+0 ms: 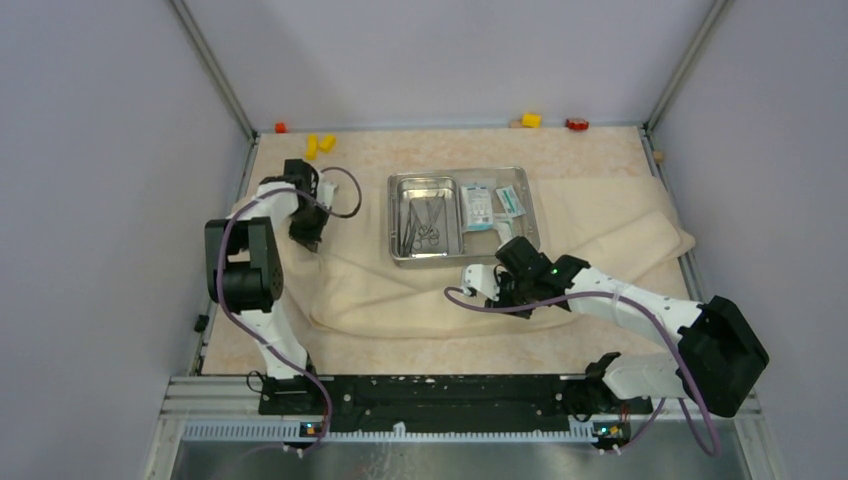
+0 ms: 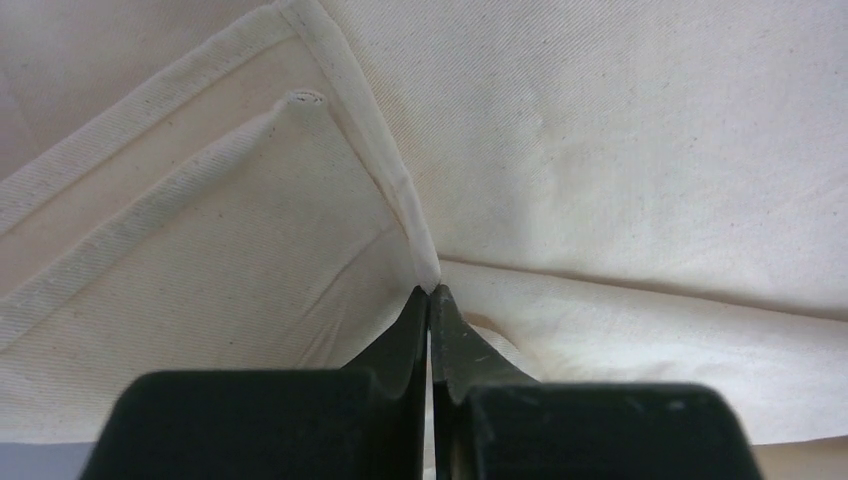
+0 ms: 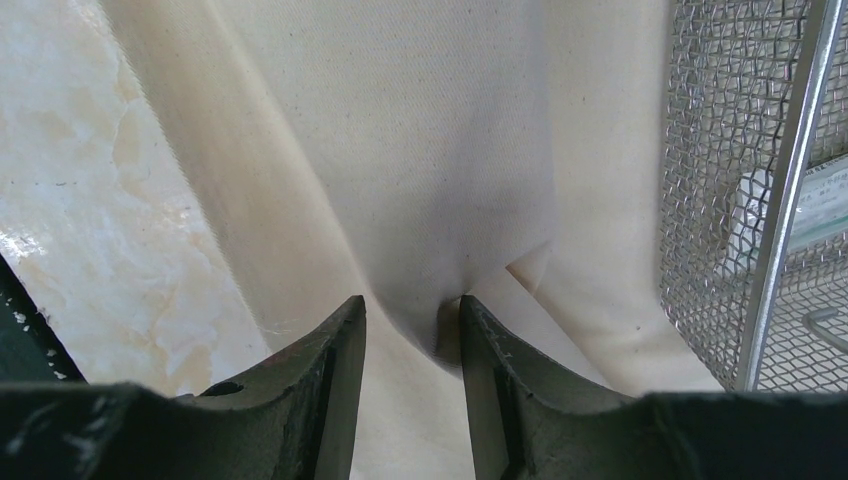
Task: Open and lay out the surgical kit
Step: Open the surgical kit at the center of the board.
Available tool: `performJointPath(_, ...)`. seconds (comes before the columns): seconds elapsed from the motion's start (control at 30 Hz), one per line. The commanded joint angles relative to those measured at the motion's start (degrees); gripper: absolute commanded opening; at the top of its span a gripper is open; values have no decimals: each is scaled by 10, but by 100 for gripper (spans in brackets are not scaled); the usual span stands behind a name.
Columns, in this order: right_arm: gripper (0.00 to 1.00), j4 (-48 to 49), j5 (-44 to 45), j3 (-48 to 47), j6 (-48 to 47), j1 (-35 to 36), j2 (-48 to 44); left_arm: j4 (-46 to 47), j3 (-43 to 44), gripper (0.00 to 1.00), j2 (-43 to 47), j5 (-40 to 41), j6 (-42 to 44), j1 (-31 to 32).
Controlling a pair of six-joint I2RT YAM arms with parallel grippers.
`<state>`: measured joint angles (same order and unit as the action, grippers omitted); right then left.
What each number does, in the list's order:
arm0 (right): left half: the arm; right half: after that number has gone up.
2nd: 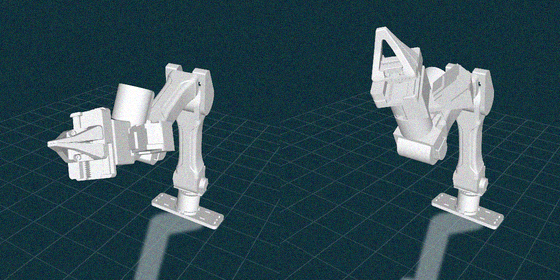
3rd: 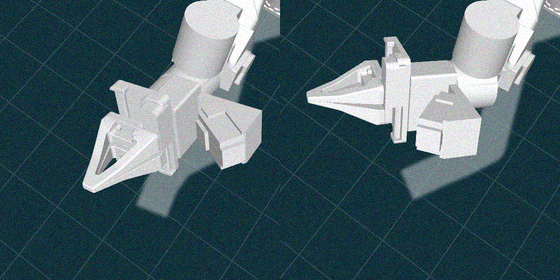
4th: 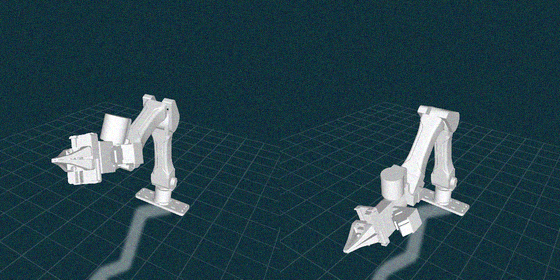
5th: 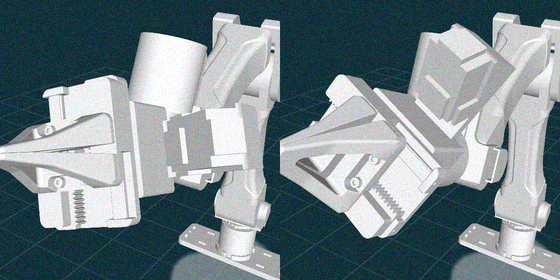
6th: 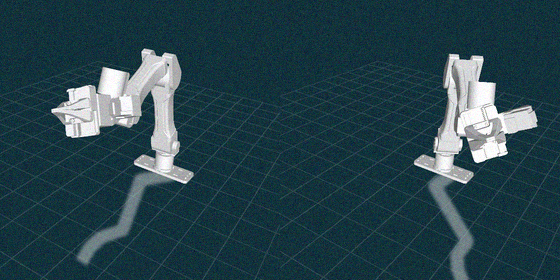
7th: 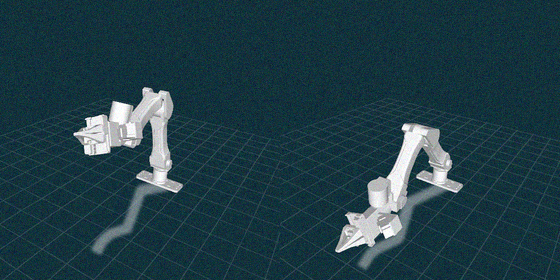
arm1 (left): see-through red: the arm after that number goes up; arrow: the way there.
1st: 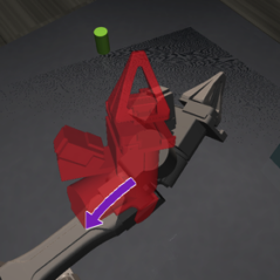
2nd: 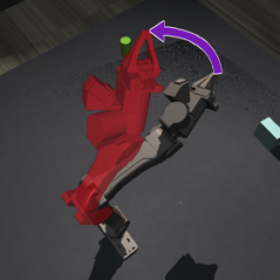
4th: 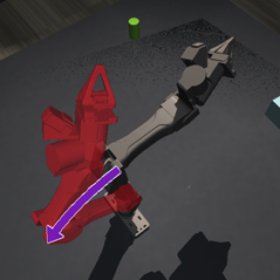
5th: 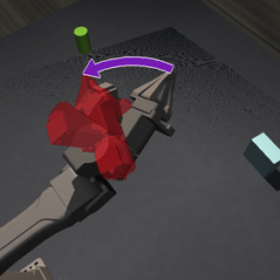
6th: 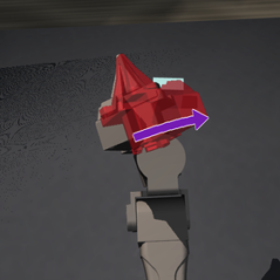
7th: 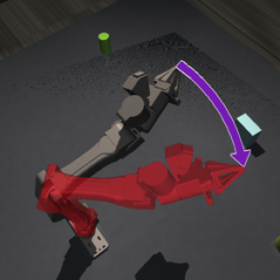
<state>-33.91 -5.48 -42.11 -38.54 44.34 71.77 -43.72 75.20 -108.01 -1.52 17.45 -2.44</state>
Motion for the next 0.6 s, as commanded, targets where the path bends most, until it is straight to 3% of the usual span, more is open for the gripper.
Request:
performJointPath(0.0,39,-12,13,-33,-5,-6,-12,-11,-11,0,68,-25,15,-14)
performJointPath(0.23,39,-22,23,-43,-10,-7,-22,-11,-59,0,164,-8,34,-48)
performJointPath(0.57,39,-34,28,-50,-27,-7,-46,-36,-202,0,333,103,108,-127)
